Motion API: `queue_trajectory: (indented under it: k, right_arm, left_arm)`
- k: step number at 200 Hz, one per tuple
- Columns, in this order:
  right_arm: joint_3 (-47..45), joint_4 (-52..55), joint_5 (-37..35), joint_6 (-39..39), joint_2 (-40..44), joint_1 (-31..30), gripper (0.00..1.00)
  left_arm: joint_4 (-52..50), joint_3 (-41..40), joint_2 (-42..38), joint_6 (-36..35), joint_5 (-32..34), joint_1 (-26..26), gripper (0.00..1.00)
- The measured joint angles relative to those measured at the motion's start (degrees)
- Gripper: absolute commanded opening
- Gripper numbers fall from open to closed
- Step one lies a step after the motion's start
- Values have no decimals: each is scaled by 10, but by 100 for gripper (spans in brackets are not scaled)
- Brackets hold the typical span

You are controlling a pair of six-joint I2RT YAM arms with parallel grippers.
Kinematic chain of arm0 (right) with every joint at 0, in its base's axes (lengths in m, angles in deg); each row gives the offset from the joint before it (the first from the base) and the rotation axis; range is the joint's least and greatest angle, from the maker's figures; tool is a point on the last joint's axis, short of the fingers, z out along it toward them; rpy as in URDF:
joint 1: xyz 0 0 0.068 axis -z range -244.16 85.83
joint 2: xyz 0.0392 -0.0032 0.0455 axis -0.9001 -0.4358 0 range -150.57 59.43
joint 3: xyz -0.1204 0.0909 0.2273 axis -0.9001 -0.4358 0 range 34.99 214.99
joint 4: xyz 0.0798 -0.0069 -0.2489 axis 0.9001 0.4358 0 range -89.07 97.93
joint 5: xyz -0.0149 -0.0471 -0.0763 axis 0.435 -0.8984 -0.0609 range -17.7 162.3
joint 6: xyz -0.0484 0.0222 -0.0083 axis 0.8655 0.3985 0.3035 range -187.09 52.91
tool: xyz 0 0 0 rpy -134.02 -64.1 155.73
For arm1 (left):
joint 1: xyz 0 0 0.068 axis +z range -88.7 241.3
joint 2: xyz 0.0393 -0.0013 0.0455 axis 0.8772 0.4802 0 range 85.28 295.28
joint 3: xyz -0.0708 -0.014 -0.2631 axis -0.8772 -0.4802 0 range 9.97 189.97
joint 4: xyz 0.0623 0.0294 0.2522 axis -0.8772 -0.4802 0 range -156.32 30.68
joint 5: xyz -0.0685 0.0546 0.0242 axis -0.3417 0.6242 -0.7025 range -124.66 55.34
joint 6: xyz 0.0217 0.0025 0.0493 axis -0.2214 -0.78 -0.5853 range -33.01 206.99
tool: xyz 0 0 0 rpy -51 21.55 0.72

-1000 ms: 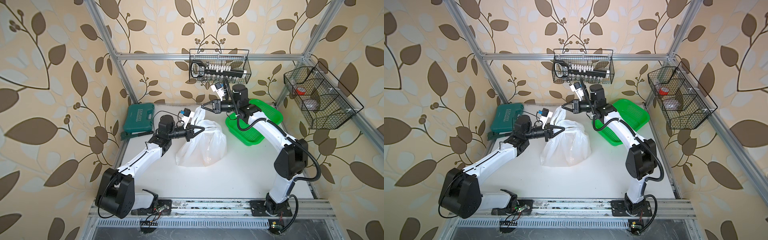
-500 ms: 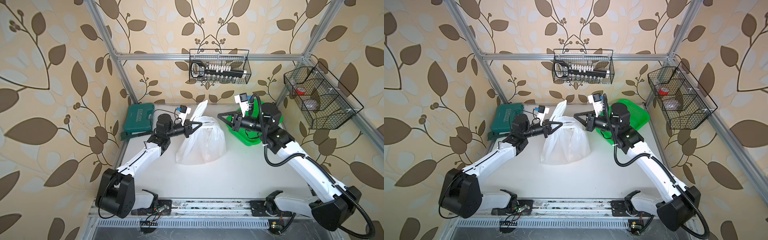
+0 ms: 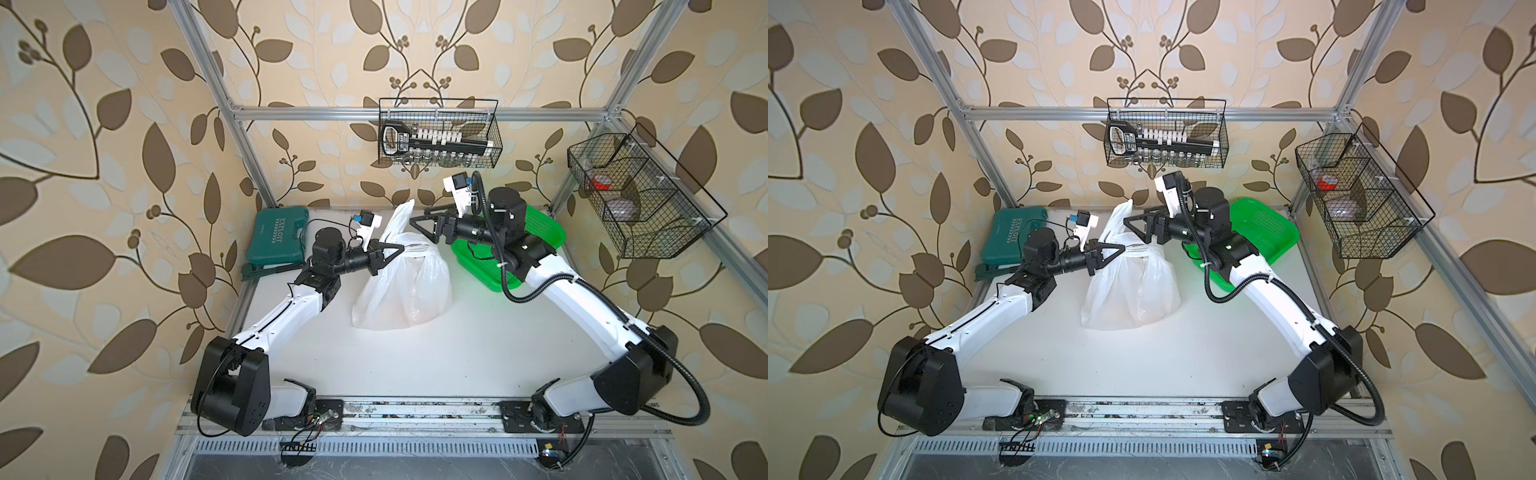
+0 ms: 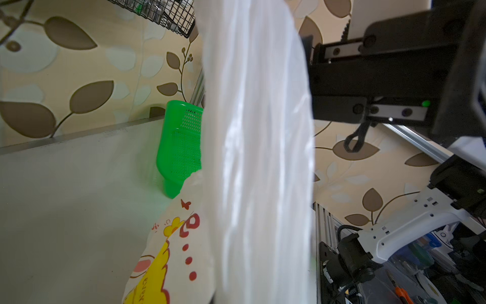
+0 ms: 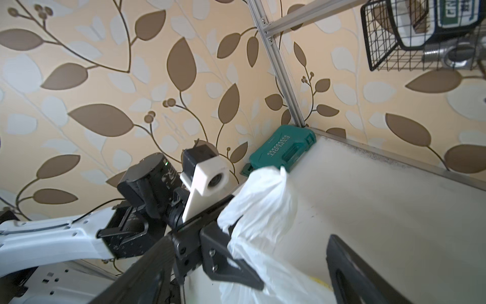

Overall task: Place the pears into plastic bags & tie knots
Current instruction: Tie the plastic bag at the center of the board.

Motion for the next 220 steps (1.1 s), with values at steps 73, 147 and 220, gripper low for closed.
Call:
queue_trajectory:
  k: [73,147,220]
  right_arm:
    - [85,-33,74,-68,-129,14,0]
    - [-133,-115,80,-172,13,74,0]
    - [-266,-110,-112,-126,187,-64,0]
  left_arm:
    - [0,0,2,0,-9,0,0]
    - [21,6,16,28,5,-9,0]
    - [23,39,24,56,-1,-8,0]
